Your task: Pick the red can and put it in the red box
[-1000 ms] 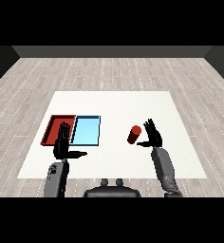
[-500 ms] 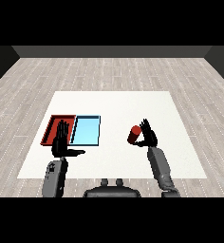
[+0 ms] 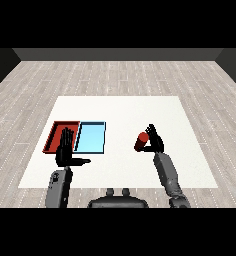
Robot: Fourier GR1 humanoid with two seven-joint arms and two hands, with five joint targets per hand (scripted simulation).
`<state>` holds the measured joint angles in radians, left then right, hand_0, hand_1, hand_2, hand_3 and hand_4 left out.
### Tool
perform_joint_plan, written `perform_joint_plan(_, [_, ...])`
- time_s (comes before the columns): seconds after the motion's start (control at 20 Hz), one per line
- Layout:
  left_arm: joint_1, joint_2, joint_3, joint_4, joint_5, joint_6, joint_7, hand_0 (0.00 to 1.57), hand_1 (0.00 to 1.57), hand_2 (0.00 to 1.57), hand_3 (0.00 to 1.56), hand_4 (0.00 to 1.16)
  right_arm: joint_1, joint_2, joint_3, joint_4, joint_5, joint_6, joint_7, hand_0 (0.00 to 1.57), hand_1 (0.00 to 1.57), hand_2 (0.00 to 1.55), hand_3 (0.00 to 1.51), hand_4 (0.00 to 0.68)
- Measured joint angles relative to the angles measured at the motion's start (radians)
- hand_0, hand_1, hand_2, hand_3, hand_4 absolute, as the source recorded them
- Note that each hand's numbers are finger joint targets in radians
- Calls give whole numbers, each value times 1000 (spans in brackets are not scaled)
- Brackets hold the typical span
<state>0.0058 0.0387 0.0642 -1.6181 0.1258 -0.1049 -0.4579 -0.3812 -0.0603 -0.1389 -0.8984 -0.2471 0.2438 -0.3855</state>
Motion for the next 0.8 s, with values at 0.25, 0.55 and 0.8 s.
perform_joint_plan(0.25, [-3,0,1,8,-1,-1,-6,0,0,0,0,0,-10,0,4,52,12,-8,-28,0,0,0,0,0])
perform_joint_plan(0.55, [-21,-5,-1,24,-9,11,-8,0,0,0,0,0,-50,11,10,94,22,-29,-46,0,0,0,0,0])
perform_joint_plan(0.8, [17,-4,-8,-2,-10,1,-21,0,0,0,0,0,-70,18,11,117,13,-27,-38,0,0,0,0,0])
